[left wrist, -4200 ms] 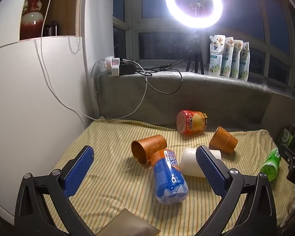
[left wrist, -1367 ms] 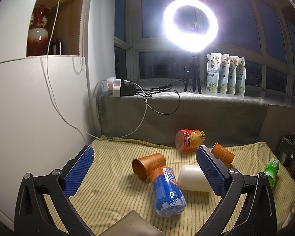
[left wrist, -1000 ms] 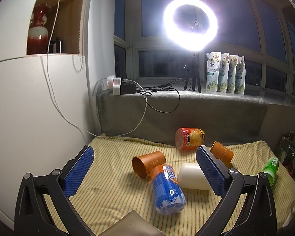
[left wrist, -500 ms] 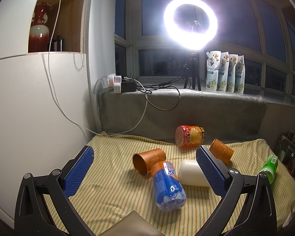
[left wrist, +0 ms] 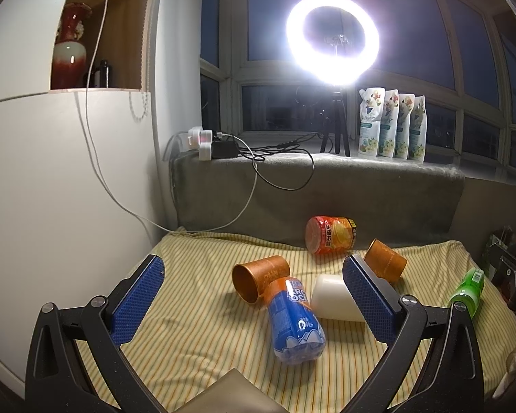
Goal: Flip cup upright
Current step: 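Move the right tool toward the white paper cup lying on its side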
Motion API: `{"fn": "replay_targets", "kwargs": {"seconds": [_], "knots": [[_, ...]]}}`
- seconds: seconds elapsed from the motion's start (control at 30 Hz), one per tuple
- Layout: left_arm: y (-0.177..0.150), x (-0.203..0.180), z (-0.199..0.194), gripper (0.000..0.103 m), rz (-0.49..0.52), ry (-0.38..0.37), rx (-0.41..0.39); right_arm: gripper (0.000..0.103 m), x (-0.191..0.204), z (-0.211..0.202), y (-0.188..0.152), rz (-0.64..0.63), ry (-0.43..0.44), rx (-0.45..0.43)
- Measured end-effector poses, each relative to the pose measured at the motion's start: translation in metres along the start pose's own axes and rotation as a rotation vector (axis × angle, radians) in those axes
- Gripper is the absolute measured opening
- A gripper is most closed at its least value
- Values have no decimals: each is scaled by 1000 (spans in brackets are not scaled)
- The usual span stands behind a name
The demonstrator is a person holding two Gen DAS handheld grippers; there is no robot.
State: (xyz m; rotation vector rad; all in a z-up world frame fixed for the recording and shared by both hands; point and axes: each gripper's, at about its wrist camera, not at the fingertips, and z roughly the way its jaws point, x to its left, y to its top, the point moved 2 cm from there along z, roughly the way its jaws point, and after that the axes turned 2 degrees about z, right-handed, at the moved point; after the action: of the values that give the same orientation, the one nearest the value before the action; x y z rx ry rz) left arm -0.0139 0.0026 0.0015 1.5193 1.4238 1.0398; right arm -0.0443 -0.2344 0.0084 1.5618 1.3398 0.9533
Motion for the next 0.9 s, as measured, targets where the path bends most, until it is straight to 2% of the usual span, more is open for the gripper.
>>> {"fn": "replay_targets", "kwargs": {"seconds": [0.23,0.27,0.33,0.57,0.63,0.8,0.9], "knots": [[-9,16,12,103,-30,2,64,102,-5,23,-2,46,97,89],[-10,18,15,103,-30,4,73,96,-6,27,-3,49,109,105],[-14,23,21,103,-27,7,99,92,-5,34,-6,54,128,135],[-28,31,37,103,-14,-13,172,92,-2,54,-15,56,176,198],[-31,32,41,99,-13,-17,190,90,-1,59,-17,60,195,219],[-35,33,49,97,-34,-49,224,87,2,77,-21,73,247,285],[-36,32,52,94,-27,-57,234,86,9,88,-21,39,266,320]]}}
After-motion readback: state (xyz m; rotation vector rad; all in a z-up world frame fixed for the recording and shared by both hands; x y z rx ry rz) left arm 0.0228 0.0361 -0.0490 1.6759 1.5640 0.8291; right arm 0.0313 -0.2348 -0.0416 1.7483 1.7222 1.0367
